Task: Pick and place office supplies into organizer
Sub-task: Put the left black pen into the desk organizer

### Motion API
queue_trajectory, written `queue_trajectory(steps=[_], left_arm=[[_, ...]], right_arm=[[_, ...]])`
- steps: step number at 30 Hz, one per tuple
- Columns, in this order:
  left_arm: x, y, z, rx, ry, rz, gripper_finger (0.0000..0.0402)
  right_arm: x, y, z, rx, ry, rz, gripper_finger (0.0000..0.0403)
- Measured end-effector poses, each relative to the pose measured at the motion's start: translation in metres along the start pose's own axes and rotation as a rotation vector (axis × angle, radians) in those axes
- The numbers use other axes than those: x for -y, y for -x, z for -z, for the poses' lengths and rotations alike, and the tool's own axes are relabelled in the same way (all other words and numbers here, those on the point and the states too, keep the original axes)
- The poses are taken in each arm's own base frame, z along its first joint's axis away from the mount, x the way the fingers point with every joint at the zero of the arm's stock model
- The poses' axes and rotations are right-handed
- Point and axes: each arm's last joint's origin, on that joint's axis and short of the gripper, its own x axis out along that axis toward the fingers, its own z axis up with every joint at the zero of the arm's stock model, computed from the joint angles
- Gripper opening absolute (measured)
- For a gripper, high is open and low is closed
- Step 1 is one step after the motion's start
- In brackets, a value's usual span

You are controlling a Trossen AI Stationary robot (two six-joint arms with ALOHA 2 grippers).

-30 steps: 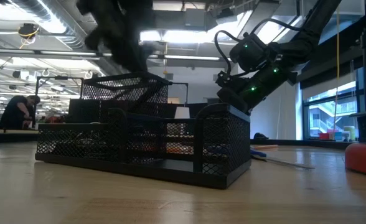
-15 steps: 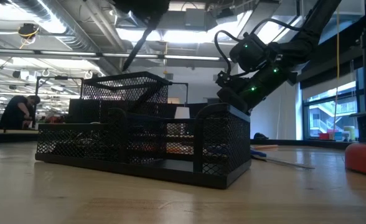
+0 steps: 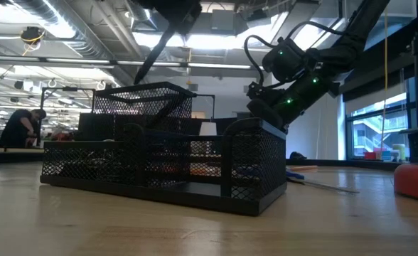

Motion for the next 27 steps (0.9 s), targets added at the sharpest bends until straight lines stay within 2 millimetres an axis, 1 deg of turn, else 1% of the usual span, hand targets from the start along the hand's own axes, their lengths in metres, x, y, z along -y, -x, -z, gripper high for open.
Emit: queue_trajectory(steps=[9,14,21,27], left_arm=[[-0.01,-0.036,0.028,-0.15,0.082,0.02,0.0022],[-0.008,-0.049,0.037,-0.19,0.069,0.043,0.002],[0.002,-0.05,0.034,-0.183,0.042,0.064,0.0001],[-0.001,-0.048,0.036,-0.201,0.053,0.06,0.0]], right_arm=[[-0.004,0.0,0.0,-0.001,0.007,-0.01,0.0212],[-0.004,0.0,0.0,-0.001,0.008,-0.011,0.0212],[-0.004,0.0,0.0,-0.001,0.007,-0.011,0.0212],[-0.004,0.0,0.0,0.001,0.008,-0.011,0.0212]])
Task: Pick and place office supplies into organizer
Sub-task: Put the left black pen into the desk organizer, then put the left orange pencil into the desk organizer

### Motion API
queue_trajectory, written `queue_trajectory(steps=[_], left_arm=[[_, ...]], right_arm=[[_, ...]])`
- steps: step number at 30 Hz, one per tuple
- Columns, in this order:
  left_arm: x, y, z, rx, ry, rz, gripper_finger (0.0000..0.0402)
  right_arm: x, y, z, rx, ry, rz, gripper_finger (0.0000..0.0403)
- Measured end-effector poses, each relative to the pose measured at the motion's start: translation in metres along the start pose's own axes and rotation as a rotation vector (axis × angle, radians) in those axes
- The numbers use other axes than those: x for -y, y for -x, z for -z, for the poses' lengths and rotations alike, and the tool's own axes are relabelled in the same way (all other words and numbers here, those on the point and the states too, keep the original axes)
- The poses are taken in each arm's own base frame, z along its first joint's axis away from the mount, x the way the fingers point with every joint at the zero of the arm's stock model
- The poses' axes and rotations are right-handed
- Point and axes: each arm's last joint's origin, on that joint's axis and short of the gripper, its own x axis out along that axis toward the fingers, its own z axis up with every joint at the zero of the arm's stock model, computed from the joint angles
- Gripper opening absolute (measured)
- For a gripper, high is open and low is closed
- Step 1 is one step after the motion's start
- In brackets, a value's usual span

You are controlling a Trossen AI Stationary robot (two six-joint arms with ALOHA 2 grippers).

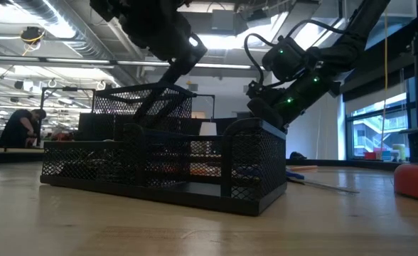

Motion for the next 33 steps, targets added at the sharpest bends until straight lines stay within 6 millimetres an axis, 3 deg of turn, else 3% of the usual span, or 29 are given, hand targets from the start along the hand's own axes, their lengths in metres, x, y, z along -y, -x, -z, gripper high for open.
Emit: queue_trajectory(steps=[10,19,24,33], left_arm=[[-0.013,0.015,0.007,-0.053,0.002,-0.027,0.0002],[-0.022,0.06,0.006,-0.101,0.007,-0.347,0.0004],[-0.038,0.073,0.011,-0.149,0.05,-0.548,0.0015],[-0.061,0.066,0.026,-0.205,0.129,-0.465,0.0084]], right_arm=[[0.0,0.0,0.0,0.001,0.002,0.0,0.0212],[0.0,0.0,-0.001,0.008,0.005,0.001,0.0212],[0.0,0.0,-0.001,0.009,0.006,0.001,0.0212],[0.0,0.0,-0.001,0.009,0.005,0.002,0.0212]])
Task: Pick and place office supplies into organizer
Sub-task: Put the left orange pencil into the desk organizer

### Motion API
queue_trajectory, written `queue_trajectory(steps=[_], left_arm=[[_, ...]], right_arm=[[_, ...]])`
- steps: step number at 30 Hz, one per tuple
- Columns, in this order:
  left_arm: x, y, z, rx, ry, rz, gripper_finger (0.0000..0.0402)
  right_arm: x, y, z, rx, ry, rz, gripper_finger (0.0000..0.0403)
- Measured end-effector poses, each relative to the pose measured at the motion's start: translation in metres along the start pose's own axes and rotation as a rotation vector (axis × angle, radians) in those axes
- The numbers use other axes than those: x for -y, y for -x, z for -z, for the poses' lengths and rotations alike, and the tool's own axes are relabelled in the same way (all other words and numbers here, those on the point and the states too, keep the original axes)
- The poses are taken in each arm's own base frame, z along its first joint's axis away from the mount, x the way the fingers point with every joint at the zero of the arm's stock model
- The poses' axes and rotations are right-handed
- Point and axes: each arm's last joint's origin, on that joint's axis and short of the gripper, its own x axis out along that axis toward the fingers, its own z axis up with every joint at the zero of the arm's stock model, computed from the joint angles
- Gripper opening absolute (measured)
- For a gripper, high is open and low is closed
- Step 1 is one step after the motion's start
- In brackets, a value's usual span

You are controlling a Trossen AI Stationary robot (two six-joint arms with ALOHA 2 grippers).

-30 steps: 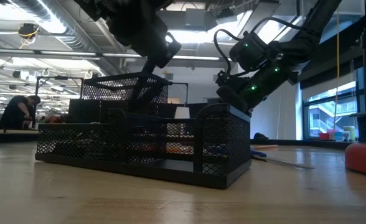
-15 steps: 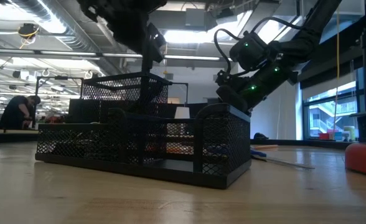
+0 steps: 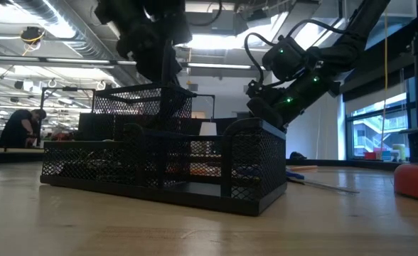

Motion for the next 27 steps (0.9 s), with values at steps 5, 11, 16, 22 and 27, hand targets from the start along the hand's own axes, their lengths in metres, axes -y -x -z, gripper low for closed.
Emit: queue_trajectory(steps=[5,11,16,22,27], left_arm=[[-0.001,-0.013,0.001,-0.029,0.018,-0.005,0.012],[-0.003,-0.032,0.0,-0.02,0.019,-0.01,0.0143],[-0.004,-0.046,0.0,-0.018,0.02,-0.018,0.0145],[-0.003,-0.067,-0.001,0.007,0.005,-0.017,0.0146],[0.0,-0.085,0.005,-0.027,-0.019,-0.006,0.0146]], right_arm=[[0.0,0.0,0.0,0.001,0.019,0.001,0.0212],[0.0,0.0,0.0,0.001,0.022,0.001,0.0212],[0.0,0.0,0.0,0.0,0.022,0.001,0.0212],[0.0,0.0,0.0,0.0,0.022,0.001,0.0212],[0.0,0.0,0.0,0.0,0.022,0.002,0.0212]])
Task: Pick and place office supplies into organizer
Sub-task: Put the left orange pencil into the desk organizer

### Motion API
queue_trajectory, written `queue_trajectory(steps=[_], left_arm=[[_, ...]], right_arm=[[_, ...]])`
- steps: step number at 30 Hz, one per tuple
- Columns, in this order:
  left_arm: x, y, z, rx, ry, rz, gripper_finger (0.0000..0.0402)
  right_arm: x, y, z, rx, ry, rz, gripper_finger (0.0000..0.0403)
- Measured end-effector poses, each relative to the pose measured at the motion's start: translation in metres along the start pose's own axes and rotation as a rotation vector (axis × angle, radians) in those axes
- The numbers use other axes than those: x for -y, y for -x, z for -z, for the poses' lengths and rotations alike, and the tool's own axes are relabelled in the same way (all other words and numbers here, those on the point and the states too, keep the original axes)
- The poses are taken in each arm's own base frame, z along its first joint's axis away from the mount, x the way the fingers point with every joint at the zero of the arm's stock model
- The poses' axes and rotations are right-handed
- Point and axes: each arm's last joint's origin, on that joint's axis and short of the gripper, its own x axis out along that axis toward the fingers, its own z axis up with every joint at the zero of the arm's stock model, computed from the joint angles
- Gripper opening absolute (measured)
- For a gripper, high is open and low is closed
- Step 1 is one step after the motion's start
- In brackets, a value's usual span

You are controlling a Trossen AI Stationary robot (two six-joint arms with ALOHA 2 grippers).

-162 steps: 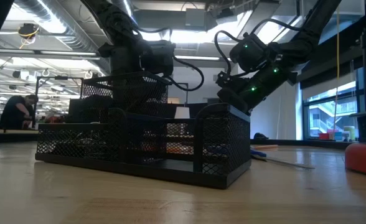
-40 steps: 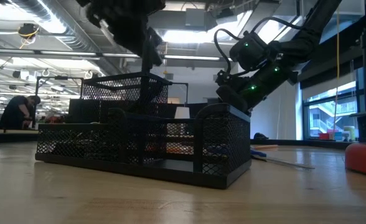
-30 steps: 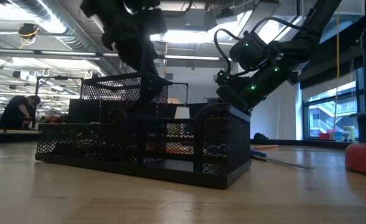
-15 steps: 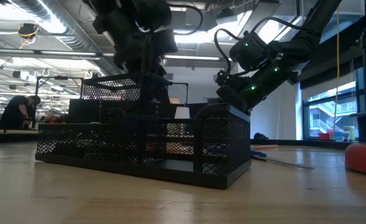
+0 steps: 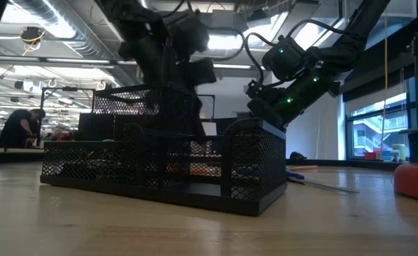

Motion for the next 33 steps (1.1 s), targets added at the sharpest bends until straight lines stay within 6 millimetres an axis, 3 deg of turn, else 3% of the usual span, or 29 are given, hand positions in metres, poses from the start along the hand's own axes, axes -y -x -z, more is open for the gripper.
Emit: queue_trajectory(steps=[10,33], left_arm=[[0.011,-0.024,0.009,-0.063,-0.027,0.03,0.0146],[0.013,-0.02,0.024,-0.238,-0.028,0.021,0.0142]], right_arm=[[0.0,0.0,0.0,-0.001,0.0,0.0,0.0212],[0.0,0.0,0.0,-0.001,0.0,0.0,0.0212]])
